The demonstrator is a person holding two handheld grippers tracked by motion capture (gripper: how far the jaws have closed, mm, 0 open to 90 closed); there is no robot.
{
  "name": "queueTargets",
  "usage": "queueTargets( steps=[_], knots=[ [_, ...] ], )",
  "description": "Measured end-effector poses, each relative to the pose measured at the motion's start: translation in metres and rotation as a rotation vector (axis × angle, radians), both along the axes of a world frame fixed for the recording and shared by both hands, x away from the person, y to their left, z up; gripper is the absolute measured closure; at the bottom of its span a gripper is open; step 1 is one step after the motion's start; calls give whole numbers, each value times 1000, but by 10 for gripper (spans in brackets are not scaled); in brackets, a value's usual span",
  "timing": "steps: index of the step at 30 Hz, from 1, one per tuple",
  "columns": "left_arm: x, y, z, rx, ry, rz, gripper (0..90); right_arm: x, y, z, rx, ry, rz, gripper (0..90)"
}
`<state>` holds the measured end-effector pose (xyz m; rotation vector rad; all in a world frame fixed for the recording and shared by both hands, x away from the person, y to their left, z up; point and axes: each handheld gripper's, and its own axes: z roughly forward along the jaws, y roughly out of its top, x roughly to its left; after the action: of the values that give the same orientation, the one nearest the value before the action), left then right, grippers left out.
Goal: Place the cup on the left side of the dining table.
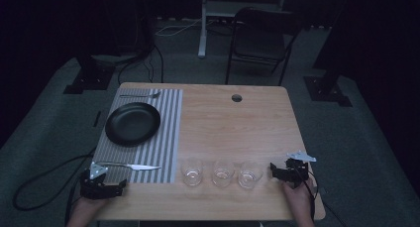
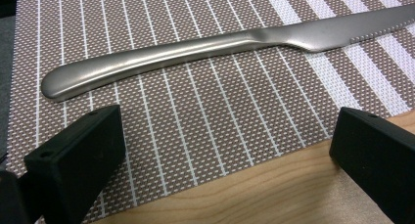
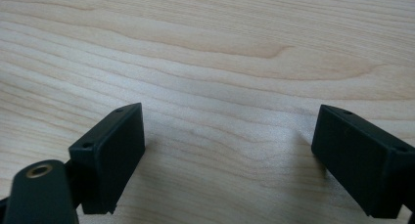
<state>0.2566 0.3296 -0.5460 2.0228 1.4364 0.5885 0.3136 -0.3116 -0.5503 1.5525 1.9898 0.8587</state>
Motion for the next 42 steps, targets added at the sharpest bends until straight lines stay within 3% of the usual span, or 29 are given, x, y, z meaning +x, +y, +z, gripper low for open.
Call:
queueTargets(
  steps=[6, 10, 15, 25, 31, 42],
  knots=[
    [-2, -1, 2, 12, -15, -1, 45, 0, 0, 0, 0, 0, 0, 119],
    [-4, 4, 3, -35, -4, -26, 45, 0, 0, 0, 0, 0, -1, 120],
    [-6, 5, 4, -59, 3, -51, 45, 0, 0, 0, 0, 0, -1, 119],
    [-8, -7, 14, -74, -13, -123, 46, 0, 0, 0, 0, 0, -1, 120],
    [-11, -14, 25, -84, -46, -171, 46, 0, 0, 0, 0, 0, -1, 120],
    [-10, -29, 34, -95, -51, -255, 46, 0, 0, 0, 0, 0, -1, 120]
  ],
)
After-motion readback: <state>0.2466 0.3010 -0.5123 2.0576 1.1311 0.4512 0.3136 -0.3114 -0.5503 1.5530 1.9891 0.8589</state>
